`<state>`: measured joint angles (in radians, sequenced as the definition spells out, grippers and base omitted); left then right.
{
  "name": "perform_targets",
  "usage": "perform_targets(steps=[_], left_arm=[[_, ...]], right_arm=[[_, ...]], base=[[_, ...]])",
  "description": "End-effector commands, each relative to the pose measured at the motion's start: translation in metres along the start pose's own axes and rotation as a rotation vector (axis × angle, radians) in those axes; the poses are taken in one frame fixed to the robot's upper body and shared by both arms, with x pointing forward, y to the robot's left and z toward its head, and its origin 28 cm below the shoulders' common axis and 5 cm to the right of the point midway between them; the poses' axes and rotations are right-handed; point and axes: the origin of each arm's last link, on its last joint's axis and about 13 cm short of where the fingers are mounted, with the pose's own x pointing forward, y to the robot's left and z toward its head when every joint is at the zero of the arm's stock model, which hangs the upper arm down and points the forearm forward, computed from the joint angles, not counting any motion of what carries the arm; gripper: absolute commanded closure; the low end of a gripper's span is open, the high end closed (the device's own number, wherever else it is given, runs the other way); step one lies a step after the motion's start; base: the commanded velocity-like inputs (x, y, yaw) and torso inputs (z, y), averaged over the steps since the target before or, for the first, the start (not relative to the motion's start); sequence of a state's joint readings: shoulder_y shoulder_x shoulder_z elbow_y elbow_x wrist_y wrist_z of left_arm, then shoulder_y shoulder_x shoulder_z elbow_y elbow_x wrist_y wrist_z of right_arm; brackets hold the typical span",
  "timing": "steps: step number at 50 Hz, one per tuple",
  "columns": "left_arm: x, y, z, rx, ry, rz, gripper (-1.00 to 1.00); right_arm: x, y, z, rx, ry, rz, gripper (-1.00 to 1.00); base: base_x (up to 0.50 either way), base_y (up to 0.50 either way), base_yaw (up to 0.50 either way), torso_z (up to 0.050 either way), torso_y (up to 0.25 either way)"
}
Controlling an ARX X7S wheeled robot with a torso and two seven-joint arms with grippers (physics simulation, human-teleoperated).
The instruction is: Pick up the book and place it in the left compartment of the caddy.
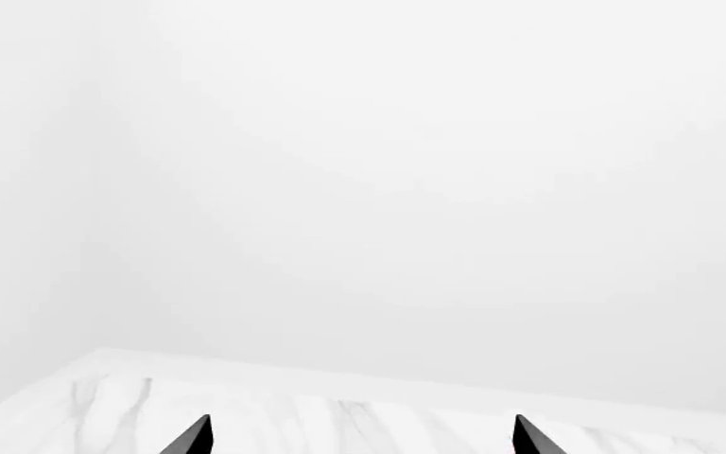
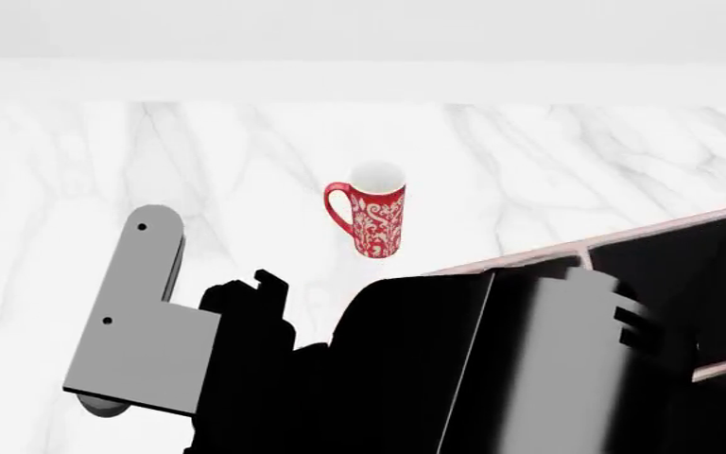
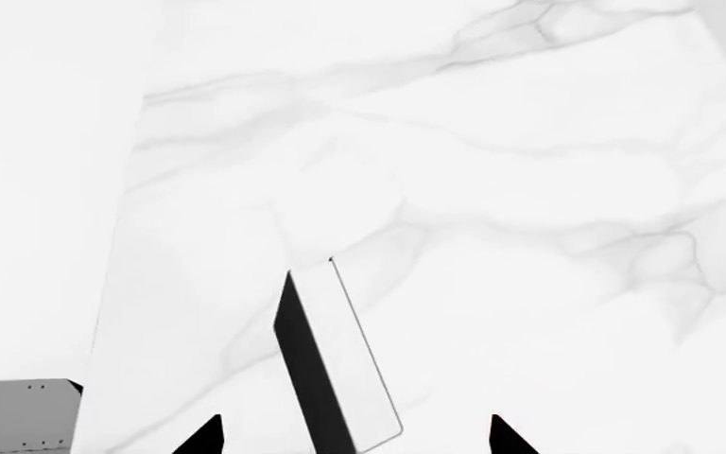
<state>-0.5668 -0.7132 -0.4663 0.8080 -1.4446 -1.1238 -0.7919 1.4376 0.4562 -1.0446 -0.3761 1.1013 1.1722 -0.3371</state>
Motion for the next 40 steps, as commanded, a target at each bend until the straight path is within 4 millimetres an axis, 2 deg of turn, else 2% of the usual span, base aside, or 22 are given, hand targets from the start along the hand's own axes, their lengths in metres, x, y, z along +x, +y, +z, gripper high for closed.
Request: perform_targets(steps=[1, 21, 40], left_arm=[[0.000, 0.000, 0.000, 0.000, -0.001, 0.000, -1.00], [-0.001, 0.000, 0.000, 0.004, -0.006, -0.005, -1.00], [-0.002, -0.001, 0.000, 0.007, -0.008, -0.009, -1.00]], right_arm=[[0.008, 0.003, -0.005, 0.001, 0.011, 0.014, -1.00], [0.034, 0.008, -0.026, 0.019, 0.057, 0.023, -1.00], [0.043, 0.004, -0.028, 0.037, 0.020, -0.040, -1.00]], base=[[0.00, 0.00, 0.00, 0.000, 0.000], [0.00, 0.00, 0.00, 0.000, 0.000], [0.00, 0.00, 0.00, 0.000, 0.000]])
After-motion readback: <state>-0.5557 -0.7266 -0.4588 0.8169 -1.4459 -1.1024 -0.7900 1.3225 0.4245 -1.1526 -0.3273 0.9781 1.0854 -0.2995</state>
